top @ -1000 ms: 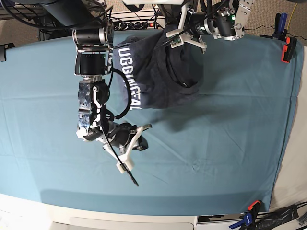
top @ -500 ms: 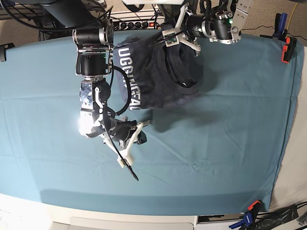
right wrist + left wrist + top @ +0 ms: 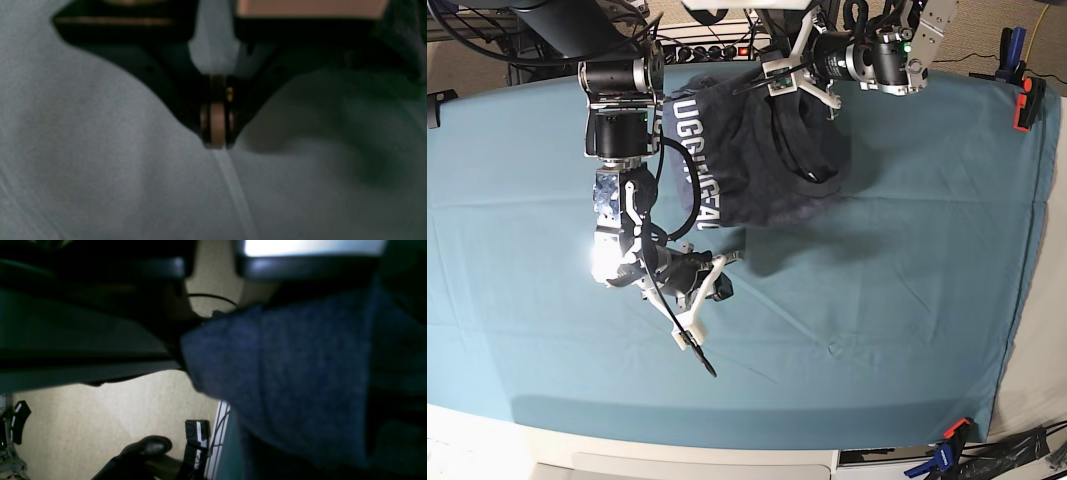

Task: Fold the T-shirt properly
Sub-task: 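Hold the bundle with the right gripper while the left gripper lifts away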

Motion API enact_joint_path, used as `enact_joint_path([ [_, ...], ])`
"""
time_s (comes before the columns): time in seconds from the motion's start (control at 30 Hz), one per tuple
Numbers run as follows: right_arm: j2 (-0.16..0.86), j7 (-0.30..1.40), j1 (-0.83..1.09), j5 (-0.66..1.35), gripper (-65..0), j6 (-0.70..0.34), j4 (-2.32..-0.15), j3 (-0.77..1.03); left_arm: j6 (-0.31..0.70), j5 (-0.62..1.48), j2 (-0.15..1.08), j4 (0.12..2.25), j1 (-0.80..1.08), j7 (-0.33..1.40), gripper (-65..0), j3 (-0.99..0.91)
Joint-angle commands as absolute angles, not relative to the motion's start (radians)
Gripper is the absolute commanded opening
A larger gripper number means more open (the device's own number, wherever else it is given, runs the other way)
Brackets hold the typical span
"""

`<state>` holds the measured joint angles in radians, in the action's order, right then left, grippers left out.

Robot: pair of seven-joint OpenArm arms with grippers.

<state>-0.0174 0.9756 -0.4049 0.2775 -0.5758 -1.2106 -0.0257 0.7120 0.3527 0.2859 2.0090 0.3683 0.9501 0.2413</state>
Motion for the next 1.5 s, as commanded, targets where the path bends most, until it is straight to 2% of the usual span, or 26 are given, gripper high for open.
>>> enact_joint_path([
  [0.0,-0.02,0.962,-0.438,0.295,-65.0,-0.579,-1.229,-0.025,0.315,0.269,0.263,2.026,0.25,0.821,-65.0,0.193],
  [0.43,-0.019,1.018,-0.437,0.294,-65.0,-0.579,-1.229,-0.025,0.314,0.183,0.263,2.026,0.252,0.846,-65.0,0.156],
  [0.6,-0.019,1.023,-0.437,0.294,-65.0,-0.579,-1.229,-0.025,0.316,0.183,0.264,2.026,0.287,0.856,-65.0,0.053],
  [0.87,-0.019,1.032,-0.437,0.295,-65.0,-0.579,-1.228,-0.025,0.391,0.247,0.268,2.026,0.335,0.873,-65.0,-0.135],
  [1.07,-0.016,1.039,-0.437,0.294,-65.0,-0.579,-1.229,-0.025,0.394,0.295,0.289,2.026,0.335,0.884,-65.0,-0.256],
  [1.3,0.028,1.038,-0.437,0.298,-65.0,-0.579,-1.228,-0.025,0.394,0.347,0.325,2.026,0.335,0.896,-65.0,-0.414],
  [1.47,0.056,1.035,-0.434,0.302,-65.0,-0.579,-1.228,-0.025,0.447,0.46,0.345,2.026,0.354,0.92,-65.0,-0.492],
])
